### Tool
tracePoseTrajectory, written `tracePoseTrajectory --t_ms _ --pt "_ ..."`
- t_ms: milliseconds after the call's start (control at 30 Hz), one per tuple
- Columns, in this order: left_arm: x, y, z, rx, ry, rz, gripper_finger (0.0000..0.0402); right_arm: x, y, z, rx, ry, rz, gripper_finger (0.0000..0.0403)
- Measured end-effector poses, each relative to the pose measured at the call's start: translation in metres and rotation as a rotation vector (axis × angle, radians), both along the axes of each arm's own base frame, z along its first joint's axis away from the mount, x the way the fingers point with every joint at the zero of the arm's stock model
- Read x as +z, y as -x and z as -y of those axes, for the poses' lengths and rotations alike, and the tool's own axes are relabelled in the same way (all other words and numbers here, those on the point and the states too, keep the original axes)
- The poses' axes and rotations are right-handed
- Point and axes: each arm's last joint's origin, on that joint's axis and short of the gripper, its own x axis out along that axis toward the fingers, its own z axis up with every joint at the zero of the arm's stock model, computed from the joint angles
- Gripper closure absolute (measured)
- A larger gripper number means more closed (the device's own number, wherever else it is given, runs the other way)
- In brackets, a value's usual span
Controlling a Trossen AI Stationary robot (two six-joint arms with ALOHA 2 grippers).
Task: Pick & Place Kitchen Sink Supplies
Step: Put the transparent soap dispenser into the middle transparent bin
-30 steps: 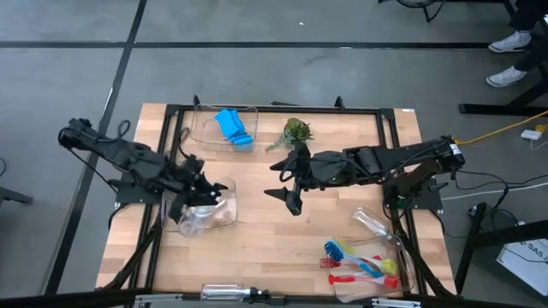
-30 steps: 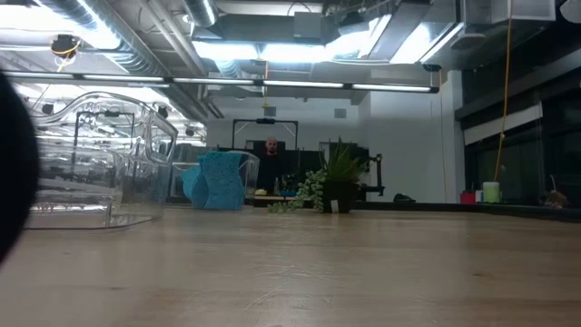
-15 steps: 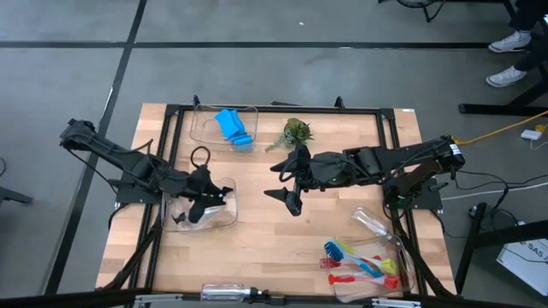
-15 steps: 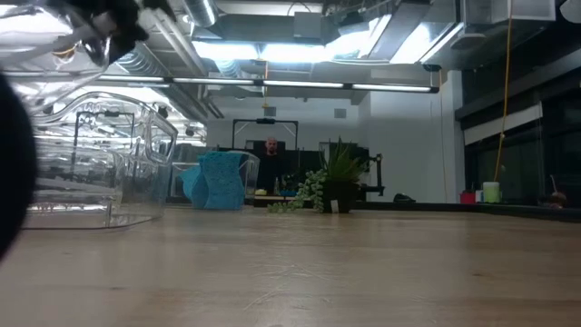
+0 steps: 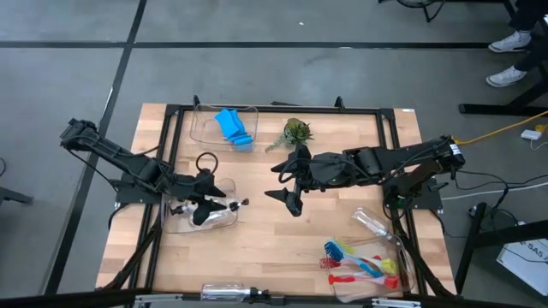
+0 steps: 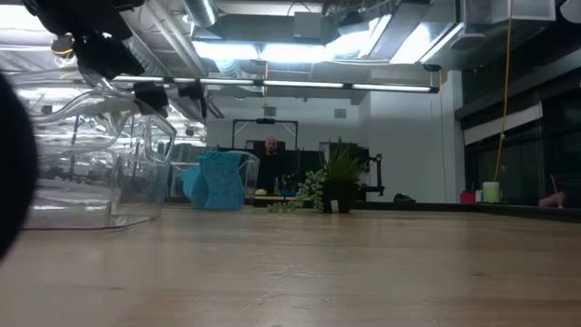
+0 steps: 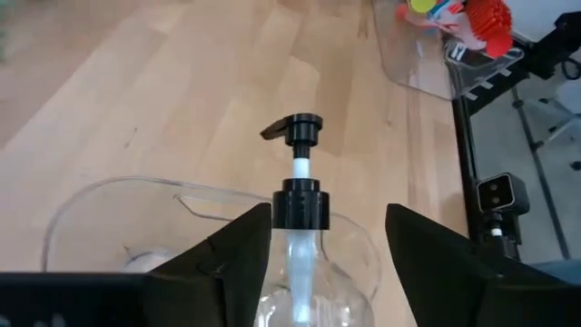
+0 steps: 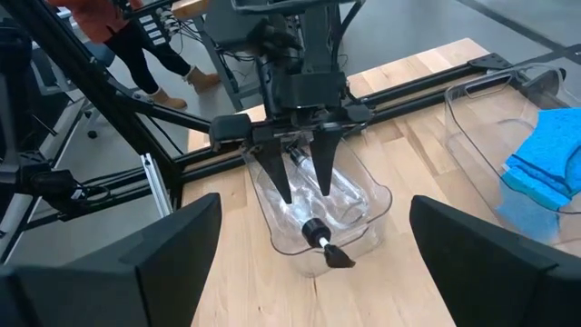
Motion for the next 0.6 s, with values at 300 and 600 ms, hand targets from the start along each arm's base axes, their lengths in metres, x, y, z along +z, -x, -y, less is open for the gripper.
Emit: tracePoseTrajectory --t_ms 300,600 --pt "0.015 0.002 0.0 -0.028 0.063 0.042 0.0191 -0.002 0.001 0.0 -0.007 -0.01 -0.022 0.005" --pt "0.024 -0.001 0.002 -0.042 0.084 0.129 0.019 -0.007 0.003 0.001 -0.021 -0.026 -0.073 0.005"
